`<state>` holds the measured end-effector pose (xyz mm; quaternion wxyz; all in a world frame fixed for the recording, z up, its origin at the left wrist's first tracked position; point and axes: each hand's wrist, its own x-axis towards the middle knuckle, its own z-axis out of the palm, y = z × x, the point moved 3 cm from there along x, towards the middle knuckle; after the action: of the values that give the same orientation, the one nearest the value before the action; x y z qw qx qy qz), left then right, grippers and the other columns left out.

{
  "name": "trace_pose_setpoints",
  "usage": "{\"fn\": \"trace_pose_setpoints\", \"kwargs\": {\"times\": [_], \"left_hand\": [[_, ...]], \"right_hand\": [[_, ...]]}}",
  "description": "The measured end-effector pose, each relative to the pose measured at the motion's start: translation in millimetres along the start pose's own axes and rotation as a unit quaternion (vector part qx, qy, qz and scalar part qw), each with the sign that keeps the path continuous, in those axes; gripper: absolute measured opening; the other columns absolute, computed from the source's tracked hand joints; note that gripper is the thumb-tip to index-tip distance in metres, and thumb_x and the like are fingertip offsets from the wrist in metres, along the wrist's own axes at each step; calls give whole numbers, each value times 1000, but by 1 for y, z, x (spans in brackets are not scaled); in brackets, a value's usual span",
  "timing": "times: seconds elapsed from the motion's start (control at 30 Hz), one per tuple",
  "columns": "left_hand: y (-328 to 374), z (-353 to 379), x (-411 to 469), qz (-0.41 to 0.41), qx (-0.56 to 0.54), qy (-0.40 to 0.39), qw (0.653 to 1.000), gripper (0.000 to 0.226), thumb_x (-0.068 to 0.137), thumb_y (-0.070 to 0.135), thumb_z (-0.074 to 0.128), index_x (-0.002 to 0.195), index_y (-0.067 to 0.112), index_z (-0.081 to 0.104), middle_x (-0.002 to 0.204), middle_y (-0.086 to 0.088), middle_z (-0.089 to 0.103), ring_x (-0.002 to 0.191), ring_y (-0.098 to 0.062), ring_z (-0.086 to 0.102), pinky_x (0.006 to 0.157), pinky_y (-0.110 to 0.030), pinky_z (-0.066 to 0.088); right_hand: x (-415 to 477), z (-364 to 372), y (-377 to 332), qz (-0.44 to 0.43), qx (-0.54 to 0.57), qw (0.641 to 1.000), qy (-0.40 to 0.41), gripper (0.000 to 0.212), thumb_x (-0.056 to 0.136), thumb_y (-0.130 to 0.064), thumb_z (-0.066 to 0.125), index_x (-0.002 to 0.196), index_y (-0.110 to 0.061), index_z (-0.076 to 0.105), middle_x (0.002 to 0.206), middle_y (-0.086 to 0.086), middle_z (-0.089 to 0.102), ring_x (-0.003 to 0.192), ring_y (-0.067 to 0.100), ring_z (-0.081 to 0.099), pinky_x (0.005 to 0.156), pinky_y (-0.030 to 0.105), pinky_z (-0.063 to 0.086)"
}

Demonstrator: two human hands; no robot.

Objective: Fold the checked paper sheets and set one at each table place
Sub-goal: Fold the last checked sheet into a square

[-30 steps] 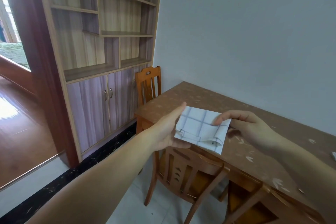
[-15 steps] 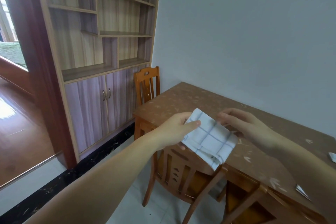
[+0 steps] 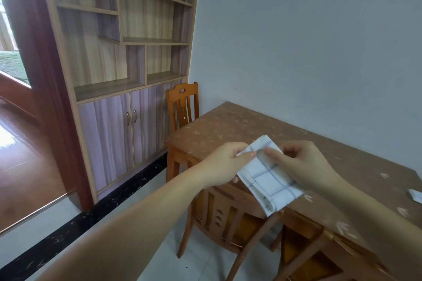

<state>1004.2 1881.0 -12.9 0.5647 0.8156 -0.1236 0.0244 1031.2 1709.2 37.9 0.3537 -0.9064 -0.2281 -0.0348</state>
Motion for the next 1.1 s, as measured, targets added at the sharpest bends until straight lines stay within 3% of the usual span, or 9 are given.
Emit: {"fn": "trace_pose_setpoints", "kwargs": {"times": [0.13,0.23,0.33,0.57,0.73,0.8,0.9,1.0,1.1], "left_hand": [[-8,-11,2,15,-64,103,993,27,104,34,41,112,20,63,81,-1,65,59,-8,57,50,-21,47],[-14,-13,0,5,-88,116,989,28,105,31,40,118,19,62,82,5,67,55,-2,59,51,-19,48],[-18,-12,0,-6,-99,118,988,28,105,29,40,121,20,61,77,9,65,52,-2,58,52,-18,47],[-34,-16,-1,-23,-141,129,981,27,104,32,41,117,20,62,70,7,61,52,-5,52,50,-21,42],[-37,-38,-4,-25,-79,149,985,48,89,53,60,132,38,46,125,14,58,116,-4,55,91,-27,47],[-29,-43,-2,-3,-19,105,994,48,80,62,64,123,42,54,117,18,62,111,-1,59,95,-33,49],[-21,-42,3,-9,36,22,999,19,87,49,65,85,31,71,79,16,71,78,-2,68,76,-29,54],[-31,-47,9,-22,-44,71,996,26,94,37,62,73,23,70,70,8,72,68,-7,69,65,-26,54],[-52,-52,16,-27,-82,136,987,32,97,34,58,75,14,68,74,-2,73,69,-10,69,66,-28,52]], "right_hand": [[-5,3,10,128,212,958,-147,36,80,-41,66,83,-6,74,68,11,71,57,17,63,53,20,50],[-2,3,18,140,266,950,-89,19,85,-20,69,84,-3,75,66,13,68,56,21,59,57,26,54],[0,3,20,129,254,958,-27,24,85,-32,69,97,-12,77,85,7,78,76,29,70,77,39,57],[-5,23,15,119,211,966,-86,14,87,-24,70,93,-14,77,90,24,71,51,13,54,55,22,48],[2,23,6,49,76,982,-169,11,87,-27,71,91,-18,76,71,9,71,52,9,55,51,15,44],[7,25,-1,11,18,976,-219,14,87,-25,71,88,-12,76,63,1,68,50,6,56,49,14,43],[19,26,-6,-15,9,970,-244,13,87,-22,71,85,-10,77,61,-1,68,51,7,56,51,16,43],[35,34,2,15,136,973,-187,28,87,-34,67,86,-7,76,80,22,70,66,33,58,65,31,46],[51,61,18,87,218,947,-219,47,81,-52,60,98,-11,74,92,15,75,83,35,70,80,35,53]]}}
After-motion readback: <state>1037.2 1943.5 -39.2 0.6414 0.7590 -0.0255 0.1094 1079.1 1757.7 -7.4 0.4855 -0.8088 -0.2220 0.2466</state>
